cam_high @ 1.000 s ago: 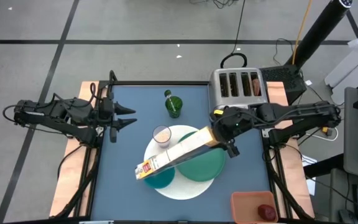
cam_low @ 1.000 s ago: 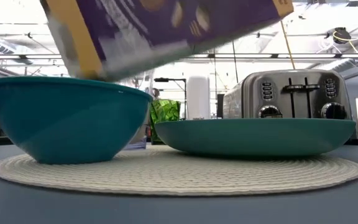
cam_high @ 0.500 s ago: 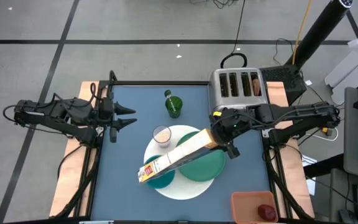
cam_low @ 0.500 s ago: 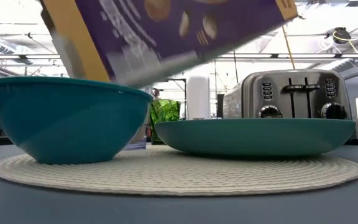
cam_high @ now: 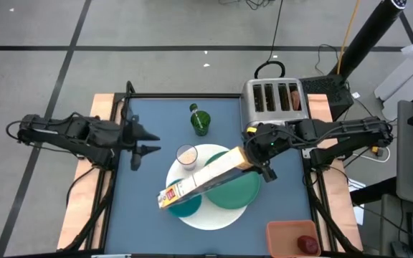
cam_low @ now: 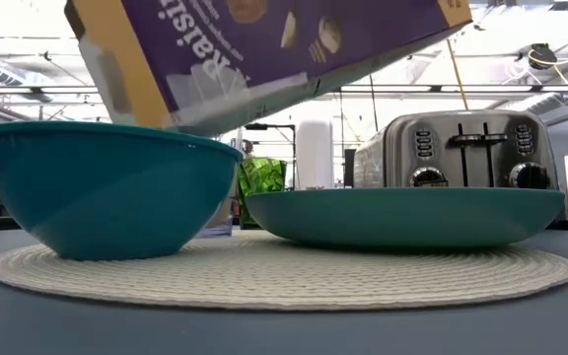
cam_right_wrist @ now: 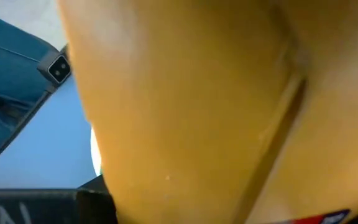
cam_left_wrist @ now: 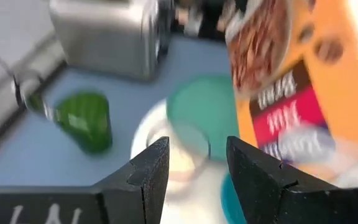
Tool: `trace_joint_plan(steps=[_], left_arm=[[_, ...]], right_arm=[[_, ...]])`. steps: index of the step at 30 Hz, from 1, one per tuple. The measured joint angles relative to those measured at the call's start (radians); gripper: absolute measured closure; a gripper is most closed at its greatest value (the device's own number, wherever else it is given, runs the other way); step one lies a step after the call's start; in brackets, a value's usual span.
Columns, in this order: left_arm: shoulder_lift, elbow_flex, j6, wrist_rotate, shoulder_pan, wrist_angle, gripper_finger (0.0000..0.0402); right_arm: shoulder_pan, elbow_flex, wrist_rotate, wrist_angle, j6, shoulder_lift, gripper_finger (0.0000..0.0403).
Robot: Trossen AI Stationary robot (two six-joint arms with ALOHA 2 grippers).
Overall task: Arrange a breakfast setting
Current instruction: Pour the cereal into the blue bowl from the cereal box
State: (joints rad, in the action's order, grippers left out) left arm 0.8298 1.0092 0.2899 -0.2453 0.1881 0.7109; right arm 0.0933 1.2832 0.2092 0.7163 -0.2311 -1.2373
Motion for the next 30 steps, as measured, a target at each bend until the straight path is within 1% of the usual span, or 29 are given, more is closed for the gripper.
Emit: trace_joint_plan(steps=[2, 4, 10, 17, 21, 25, 30], left_arm=[[0.01, -0.001, 0.061, 0.016, 0.012, 0.073, 0.0234], [0.02, -0.017, 0.093, 0.019, 0.033, 0.103, 0.0234], [0.02, -0.136, 0.193, 0.021, 0.131, 0.093, 0.0234], [0.019, -0.254, 0.3, 0.021, 0.226, -0.085, 0.0234], [0.019, -0.291, 0.418, 0.034, 0.282, -0.137, 0.0234], [0.031, -0.301, 0.523, 0.039, 0.339, -0.199, 0.0234], [0.085, -0.301, 0.523, 0.023, 0.379, -0.334, 0.0234]], right_arm=[[0.0, 0.0, 0.001, -0.005, 0.01, 0.001, 0.0195], [0.0, 0.0, 0.004, -0.008, 0.011, 0.001, 0.0194], [0.0, 0.0, 0.003, -0.027, 0.102, 0.001, 0.0194], [0.0, 0.0, 0.003, -0.024, 0.115, 0.001, 0.0194], [0.0, 0.0, 0.002, -0.023, 0.115, 0.001, 0.0194], [0.0, 0.0, 0.002, -0.023, 0.115, 0.001, 0.0194], [0.0, 0.0, 0.003, -0.024, 0.114, 0.001, 0.0194]])
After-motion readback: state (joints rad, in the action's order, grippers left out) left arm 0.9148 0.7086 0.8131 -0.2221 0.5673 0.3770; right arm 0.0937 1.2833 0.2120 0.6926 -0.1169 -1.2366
